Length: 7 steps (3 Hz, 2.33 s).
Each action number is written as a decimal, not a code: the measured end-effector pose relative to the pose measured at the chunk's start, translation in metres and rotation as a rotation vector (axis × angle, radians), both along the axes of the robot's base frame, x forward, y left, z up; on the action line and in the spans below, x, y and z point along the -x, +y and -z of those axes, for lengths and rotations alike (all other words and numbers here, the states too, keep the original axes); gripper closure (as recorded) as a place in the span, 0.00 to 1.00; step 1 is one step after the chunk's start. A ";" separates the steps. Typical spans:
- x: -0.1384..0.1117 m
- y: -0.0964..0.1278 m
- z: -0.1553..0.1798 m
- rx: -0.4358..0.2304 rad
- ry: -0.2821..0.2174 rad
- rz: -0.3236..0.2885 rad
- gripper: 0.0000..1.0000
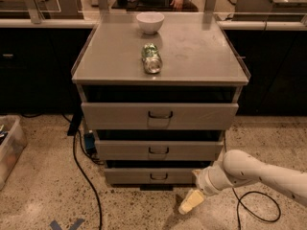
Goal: Open bottom drawer
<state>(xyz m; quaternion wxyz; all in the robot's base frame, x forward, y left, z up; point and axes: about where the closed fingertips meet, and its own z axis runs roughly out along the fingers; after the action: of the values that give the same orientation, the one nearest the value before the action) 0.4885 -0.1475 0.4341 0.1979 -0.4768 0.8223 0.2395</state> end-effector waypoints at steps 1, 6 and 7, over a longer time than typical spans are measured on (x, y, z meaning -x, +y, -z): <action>-0.011 0.008 0.060 0.058 0.008 -0.046 0.00; -0.087 0.030 0.129 -0.038 -0.161 0.094 0.00; -0.112 0.021 0.168 0.026 -0.154 0.115 0.00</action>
Offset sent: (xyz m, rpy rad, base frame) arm 0.0546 0.0020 -0.1988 -0.0750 0.0415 -0.1940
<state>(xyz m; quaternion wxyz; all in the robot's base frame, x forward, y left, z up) 0.6006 -0.1267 0.2662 0.2676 -0.4481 0.8339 0.1795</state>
